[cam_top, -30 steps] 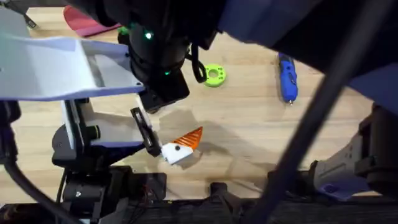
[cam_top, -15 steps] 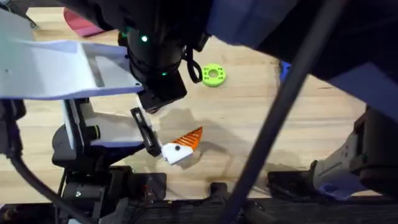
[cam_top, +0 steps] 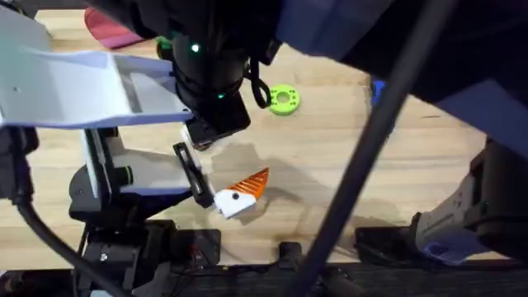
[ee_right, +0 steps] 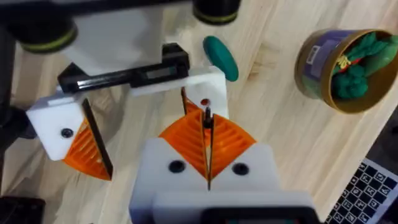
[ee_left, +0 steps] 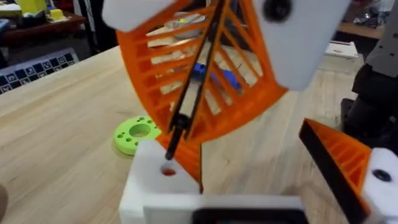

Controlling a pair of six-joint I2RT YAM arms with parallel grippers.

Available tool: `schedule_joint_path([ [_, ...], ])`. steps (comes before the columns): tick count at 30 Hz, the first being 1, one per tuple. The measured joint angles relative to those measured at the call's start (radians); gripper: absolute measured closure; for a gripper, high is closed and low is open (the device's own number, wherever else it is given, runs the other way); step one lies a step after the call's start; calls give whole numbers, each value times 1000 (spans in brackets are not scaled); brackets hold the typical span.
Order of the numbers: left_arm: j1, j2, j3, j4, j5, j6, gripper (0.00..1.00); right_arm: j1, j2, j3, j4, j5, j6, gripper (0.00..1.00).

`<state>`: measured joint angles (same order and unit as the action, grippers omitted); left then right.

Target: Pick up the gripper from the table and insert it into the empty holder that is missing its gripper. Then pick up a screw, insert it into the mounting hole, and use the screwdriver to tighten it. Finally, clean up the table by picking up the vegetable and placing it into the bucket.

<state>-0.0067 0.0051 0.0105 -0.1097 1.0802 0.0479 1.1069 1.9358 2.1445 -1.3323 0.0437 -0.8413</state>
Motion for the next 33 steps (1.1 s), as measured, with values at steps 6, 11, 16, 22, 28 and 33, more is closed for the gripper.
schedule_joint_path([
  [6,0,0,0,0,0,0,15,0,0,0,0,-13,0,997],
  [11,0,0,0,0,0,0,15,0,0,0,1,-16,3,997],
  [16,0,0,0,0,0,0,15,0,0,0,1,-16,3,997],
  [22,0,0,0,0,0,0,15,0,0,0,2,-16,3,997],
  [28,0,0,0,0,0,0,15,0,0,0,9,-16,3,997],
  [33,0,0,0,0,0,0,15,0,4,0,9,-16,3,997],
])
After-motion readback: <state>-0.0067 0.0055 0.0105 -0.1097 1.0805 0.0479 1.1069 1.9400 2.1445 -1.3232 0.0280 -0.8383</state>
